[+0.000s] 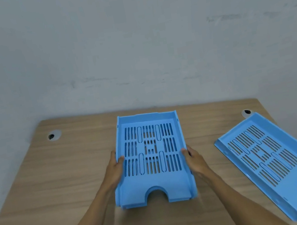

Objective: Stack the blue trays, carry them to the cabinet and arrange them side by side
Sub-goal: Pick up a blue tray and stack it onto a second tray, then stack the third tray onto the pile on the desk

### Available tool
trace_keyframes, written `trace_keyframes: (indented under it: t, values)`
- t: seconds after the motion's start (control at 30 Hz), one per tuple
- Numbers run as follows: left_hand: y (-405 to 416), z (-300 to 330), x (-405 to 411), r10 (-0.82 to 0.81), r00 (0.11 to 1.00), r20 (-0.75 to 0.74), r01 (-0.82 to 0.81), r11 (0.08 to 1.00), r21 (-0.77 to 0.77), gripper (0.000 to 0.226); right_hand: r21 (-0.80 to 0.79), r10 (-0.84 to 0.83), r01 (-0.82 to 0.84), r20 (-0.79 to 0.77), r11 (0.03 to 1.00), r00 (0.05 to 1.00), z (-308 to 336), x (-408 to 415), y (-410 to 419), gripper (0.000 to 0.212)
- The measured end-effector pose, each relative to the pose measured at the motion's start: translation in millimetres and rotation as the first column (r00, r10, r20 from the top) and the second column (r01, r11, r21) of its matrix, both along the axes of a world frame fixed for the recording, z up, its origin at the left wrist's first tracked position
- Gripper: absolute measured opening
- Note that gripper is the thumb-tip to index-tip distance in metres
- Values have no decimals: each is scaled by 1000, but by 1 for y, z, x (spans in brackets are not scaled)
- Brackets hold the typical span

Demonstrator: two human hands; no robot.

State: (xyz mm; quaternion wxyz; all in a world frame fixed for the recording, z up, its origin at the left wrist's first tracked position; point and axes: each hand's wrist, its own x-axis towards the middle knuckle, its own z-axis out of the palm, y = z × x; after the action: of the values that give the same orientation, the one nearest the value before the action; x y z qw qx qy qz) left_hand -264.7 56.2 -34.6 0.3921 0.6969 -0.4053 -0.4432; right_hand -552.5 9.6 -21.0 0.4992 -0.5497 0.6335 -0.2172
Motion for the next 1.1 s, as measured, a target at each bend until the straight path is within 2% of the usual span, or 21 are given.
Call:
trace_keyframes:
  t: [0.1,0.23,0.37,0.47,0.53,0.63,0.77,0.8,0.9,0.97,1.1]
  values:
    - [6,-2,-4,46,995,-89,-43,998,37,45,38,-104,101,99,994,990,-2,-2,5,38]
    - [8,3,-5,73,985,-159,-65,997,52,46,100,-169,156,143,983,975,-2,2,2,34]
    - [8,1,-7,73,987,-145,-67,997,45,42,110,-209,194,151,975,966,-2,4,0,29]
    - [9,-2,-7,66,991,-116,-61,997,39,38,117,-220,203,162,972,962,-6,4,0,42]
    - [9,-4,-5,62,993,-104,-57,997,42,33,116,-218,201,155,973,963,-7,6,1,50]
    - [9,-4,0,43,995,-94,-40,998,38,39,146,-212,190,145,971,967,-5,4,0,48]
    - [6,11,3,79,986,-150,-71,996,62,30,235,-111,71,164,969,980,18,-6,-5,50]
    - [6,19,2,85,989,-123,-78,995,63,34,237,-87,46,162,970,983,25,-11,-6,52]
    - [0,49,-4,79,994,79,-80,997,6,56,177,-76,58,99,983,992,50,-31,-11,67]
    - [-11,74,-14,66,984,163,-58,997,-54,57,128,-104,92,90,987,991,70,-51,-15,68]
    - [-34,118,-61,5,987,163,10,996,-92,48,97,-126,117,96,988,987,109,-105,-24,71]
